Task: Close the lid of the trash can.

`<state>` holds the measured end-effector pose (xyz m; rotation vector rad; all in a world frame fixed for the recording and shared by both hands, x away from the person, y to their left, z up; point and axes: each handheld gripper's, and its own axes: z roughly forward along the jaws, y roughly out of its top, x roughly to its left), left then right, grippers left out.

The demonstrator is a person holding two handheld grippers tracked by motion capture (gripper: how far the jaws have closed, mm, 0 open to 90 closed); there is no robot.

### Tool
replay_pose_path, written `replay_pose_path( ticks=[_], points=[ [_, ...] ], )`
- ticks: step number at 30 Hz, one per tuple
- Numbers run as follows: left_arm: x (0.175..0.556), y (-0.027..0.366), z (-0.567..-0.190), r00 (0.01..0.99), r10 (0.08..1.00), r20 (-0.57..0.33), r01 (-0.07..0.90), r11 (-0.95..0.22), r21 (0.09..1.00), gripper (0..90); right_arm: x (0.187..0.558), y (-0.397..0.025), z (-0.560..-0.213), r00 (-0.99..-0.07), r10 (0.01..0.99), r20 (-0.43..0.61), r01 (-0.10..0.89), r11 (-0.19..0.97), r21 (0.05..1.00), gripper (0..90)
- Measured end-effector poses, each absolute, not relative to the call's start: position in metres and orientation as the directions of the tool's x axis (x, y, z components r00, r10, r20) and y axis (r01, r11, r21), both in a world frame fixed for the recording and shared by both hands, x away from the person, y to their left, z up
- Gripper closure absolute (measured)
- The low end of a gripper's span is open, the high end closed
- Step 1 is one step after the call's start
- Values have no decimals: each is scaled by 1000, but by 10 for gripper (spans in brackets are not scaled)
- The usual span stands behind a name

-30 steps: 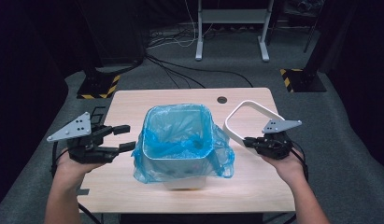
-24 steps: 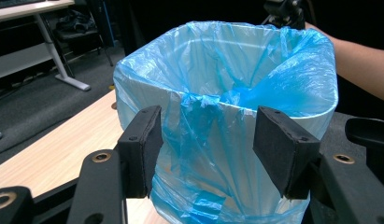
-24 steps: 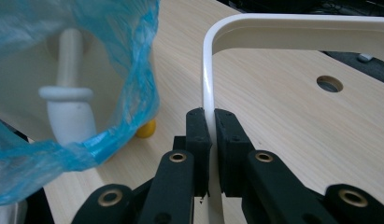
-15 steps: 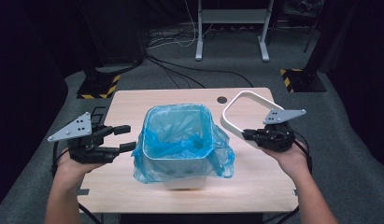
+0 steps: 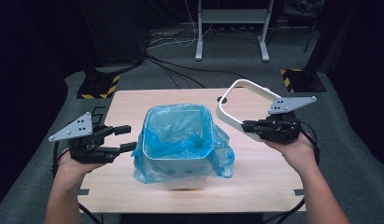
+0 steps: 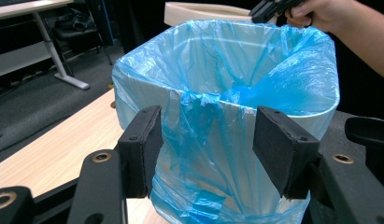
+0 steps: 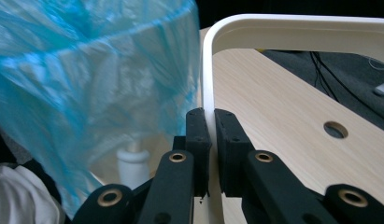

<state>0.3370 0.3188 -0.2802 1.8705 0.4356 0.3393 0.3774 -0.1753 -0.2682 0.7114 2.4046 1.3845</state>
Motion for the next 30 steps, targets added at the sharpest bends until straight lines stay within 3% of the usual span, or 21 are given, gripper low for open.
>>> replay_pose_path(
  ticks=[13, 17, 30],
  points=[
    [337, 319, -280, 890, 456, 22, 132, -303, 944, 418, 356, -154, -230, -856, 503, -120, 173, 497, 850, 847],
    [338, 319, -281, 888, 459, 19, 135, -300, 944, 418, 358, -152, -228, -871, 481, -104, 168, 489, 856, 845],
    [338, 323, -281, 886, 464, 13, 139, -292, 946, 419, 340, -103, -214, -956, 276, -96, 56, 496, 866, 847]
  ],
)
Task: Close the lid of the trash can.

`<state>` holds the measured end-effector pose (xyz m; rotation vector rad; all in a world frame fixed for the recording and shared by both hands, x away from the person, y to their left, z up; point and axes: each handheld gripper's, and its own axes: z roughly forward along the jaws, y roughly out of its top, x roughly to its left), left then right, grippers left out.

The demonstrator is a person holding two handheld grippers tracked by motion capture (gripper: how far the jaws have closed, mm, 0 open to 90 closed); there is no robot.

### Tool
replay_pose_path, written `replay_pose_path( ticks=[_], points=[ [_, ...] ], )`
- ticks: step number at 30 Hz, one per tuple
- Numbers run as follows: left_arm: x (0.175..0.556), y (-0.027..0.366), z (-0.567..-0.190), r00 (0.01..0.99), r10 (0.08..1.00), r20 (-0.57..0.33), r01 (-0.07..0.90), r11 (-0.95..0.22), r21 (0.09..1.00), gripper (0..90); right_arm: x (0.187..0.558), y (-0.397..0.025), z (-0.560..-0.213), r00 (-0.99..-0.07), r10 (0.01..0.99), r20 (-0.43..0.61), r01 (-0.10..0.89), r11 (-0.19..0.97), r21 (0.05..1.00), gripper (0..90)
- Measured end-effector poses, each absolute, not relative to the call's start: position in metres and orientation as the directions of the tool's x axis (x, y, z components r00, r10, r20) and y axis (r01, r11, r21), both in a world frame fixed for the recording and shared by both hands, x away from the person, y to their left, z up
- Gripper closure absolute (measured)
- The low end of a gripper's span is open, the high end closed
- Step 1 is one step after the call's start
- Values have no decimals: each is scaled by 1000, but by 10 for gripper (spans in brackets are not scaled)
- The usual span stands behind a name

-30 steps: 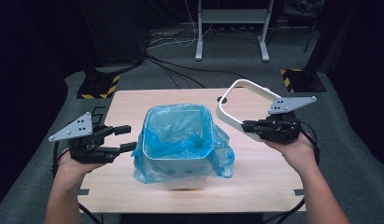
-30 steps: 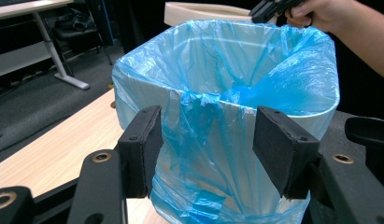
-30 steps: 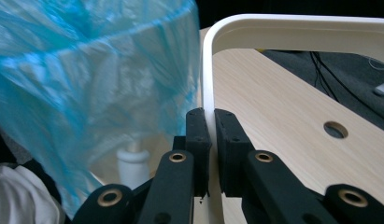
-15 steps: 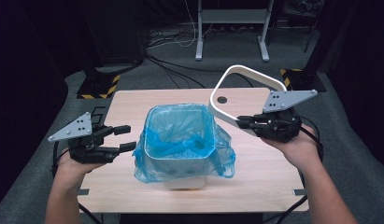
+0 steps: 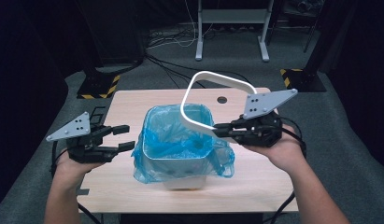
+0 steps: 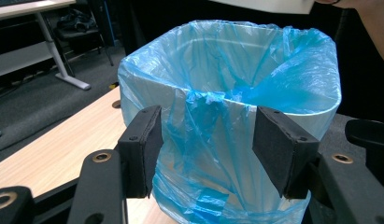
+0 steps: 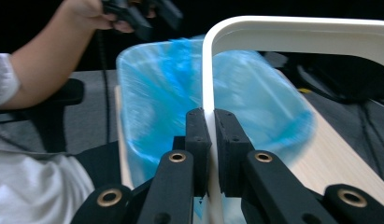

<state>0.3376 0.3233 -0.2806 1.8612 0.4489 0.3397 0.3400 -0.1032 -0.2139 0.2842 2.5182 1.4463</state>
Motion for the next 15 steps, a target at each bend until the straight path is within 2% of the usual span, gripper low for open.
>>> replay_pose_path(
  ticks=[6, 15],
  points=[
    [337, 325, -280, 884, 467, 14, 138, -289, 947, 420, 338, -79, -216, -978, 192, -85, 26, 511, 859, 846],
    [337, 328, -279, 881, 473, 13, 137, -281, 950, 421, 336, -62, -219, -990, 125, -67, 8, 517, 856, 846]
  ],
)
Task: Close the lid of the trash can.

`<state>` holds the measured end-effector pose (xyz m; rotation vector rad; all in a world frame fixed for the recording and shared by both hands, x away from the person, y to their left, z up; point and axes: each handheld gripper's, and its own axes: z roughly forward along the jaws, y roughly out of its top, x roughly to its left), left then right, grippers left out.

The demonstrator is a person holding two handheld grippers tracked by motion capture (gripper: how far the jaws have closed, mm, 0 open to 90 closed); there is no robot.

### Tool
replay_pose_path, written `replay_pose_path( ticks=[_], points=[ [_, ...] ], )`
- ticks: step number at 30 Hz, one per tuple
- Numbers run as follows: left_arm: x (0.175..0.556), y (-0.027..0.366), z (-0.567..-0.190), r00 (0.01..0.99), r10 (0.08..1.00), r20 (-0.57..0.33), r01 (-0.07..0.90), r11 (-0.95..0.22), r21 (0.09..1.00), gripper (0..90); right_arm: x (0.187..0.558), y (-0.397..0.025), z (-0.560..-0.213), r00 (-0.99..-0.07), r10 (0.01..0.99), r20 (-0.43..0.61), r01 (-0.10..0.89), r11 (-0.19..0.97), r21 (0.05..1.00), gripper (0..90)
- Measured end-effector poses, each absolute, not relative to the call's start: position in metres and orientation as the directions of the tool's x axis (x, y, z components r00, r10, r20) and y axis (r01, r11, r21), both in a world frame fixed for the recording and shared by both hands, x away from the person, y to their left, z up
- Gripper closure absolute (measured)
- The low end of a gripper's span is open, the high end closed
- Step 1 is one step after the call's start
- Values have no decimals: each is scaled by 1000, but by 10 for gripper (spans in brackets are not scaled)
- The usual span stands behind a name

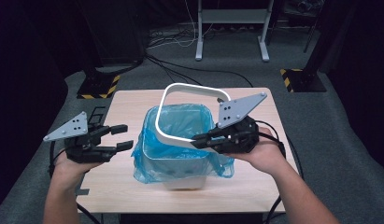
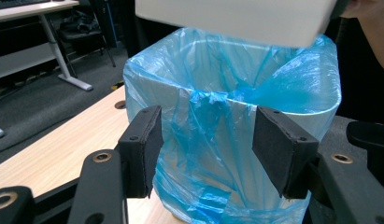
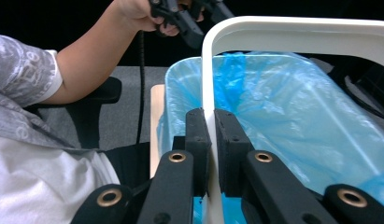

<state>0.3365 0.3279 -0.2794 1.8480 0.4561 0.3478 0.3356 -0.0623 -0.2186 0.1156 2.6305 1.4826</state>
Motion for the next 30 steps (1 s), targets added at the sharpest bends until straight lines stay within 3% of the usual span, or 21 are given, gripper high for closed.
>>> replay_pose_path(
  ticks=[10, 30],
  points=[
    [335, 331, -279, 879, 477, 12, 136, -275, 952, 421, 332, -41, -219, -996, 51, -77, -36, 548, 836, 846],
    [335, 332, -279, 877, 480, 11, 138, -273, 952, 421, 332, -27, -225, -998, -1, -62, -50, 608, 792, 847]
  ],
)
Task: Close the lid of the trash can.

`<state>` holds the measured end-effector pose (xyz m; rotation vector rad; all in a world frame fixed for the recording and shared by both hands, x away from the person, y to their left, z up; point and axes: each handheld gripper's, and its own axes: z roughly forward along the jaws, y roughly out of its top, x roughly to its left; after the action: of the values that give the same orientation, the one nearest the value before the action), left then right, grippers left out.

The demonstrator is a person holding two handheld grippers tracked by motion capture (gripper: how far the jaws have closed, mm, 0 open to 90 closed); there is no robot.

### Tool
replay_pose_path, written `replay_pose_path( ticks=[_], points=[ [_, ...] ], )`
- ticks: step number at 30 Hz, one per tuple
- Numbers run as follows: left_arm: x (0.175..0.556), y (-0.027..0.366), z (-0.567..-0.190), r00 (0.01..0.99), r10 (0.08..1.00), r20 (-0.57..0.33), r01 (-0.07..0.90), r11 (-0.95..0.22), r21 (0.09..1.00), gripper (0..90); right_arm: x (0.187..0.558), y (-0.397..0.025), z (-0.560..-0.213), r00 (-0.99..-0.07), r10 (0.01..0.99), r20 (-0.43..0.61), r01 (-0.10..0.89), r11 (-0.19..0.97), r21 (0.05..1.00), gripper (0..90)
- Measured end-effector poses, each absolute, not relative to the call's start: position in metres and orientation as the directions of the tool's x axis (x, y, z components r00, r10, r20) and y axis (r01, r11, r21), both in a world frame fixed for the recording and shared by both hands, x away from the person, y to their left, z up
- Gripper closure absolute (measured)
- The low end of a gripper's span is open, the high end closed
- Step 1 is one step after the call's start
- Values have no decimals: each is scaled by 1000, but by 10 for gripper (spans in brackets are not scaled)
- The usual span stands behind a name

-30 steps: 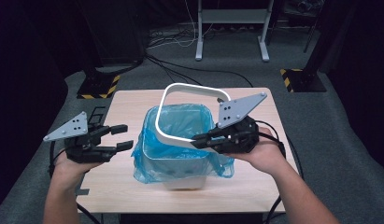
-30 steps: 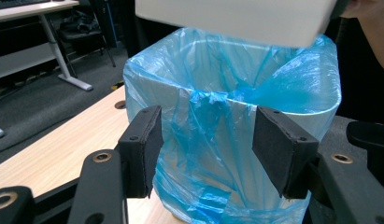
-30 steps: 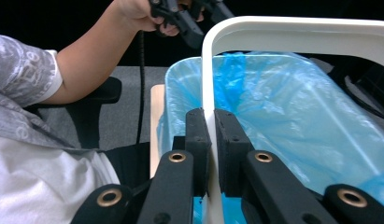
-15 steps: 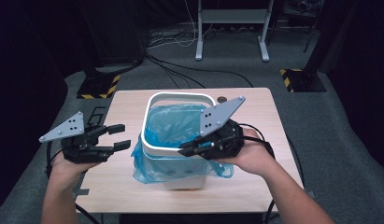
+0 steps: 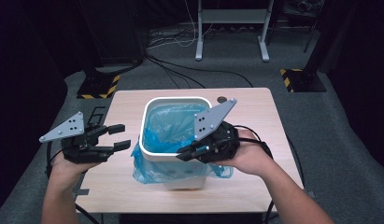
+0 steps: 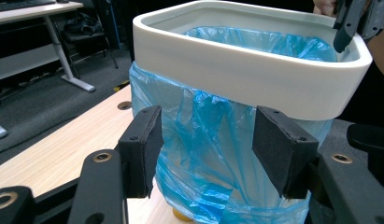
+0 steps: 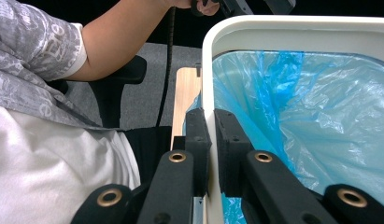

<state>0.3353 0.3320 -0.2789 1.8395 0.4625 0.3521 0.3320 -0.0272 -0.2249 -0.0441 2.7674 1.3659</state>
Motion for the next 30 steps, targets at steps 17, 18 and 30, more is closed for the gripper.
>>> replay_pose_path(
  ticks=[17, 18, 30],
  points=[
    [337, 327, -280, 883, 470, 11, 138, -281, 950, 422, 343, -27, -231, -1000, -20, 21, 5, 605, 796, 849],
    [337, 326, -280, 884, 468, 8, 141, -282, 949, 422, 344, -27, -231, -999, -18, 28, 11, 609, 793, 849],
    [354, 321, -266, 878, 479, -4, 156, -278, 948, 426, 345, -25, -230, -999, -19, 30, 11, 627, 779, 848]
  ],
)
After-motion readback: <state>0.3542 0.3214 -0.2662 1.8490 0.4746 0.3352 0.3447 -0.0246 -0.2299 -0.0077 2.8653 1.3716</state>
